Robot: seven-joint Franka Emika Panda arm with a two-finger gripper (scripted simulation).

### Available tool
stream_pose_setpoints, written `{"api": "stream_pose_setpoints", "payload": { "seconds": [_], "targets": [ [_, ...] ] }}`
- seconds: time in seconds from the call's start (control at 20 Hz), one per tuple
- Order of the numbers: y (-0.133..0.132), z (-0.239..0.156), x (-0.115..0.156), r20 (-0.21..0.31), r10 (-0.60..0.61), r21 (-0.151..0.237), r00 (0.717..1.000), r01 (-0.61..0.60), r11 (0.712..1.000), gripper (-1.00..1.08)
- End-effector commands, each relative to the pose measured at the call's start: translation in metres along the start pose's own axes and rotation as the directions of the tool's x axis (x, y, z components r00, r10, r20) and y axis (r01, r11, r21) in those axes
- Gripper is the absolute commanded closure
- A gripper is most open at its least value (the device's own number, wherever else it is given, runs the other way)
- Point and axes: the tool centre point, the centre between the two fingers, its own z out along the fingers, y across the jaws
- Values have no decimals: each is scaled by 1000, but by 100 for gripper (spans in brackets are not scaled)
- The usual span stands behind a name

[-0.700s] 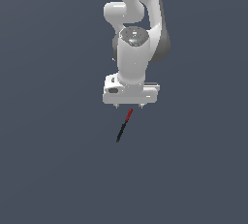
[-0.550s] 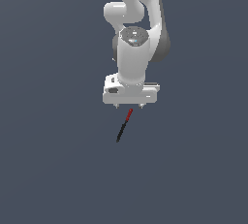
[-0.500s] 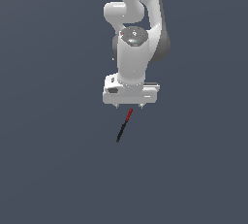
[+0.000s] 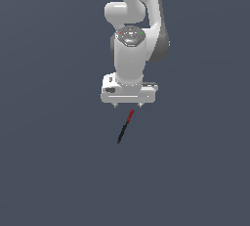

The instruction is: Pick up the object and move it to a goal position.

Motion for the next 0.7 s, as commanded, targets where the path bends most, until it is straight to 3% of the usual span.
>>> {"api": "stream_pose_setpoints", "payload": {
  "seconds": [0.0,0.65],
  "targets": [
    [0,0,0,1,0,0,1000,0,1000,-92],
    [1,52,3,-3,157,10,988,-157,988,-92]
  ]
}}
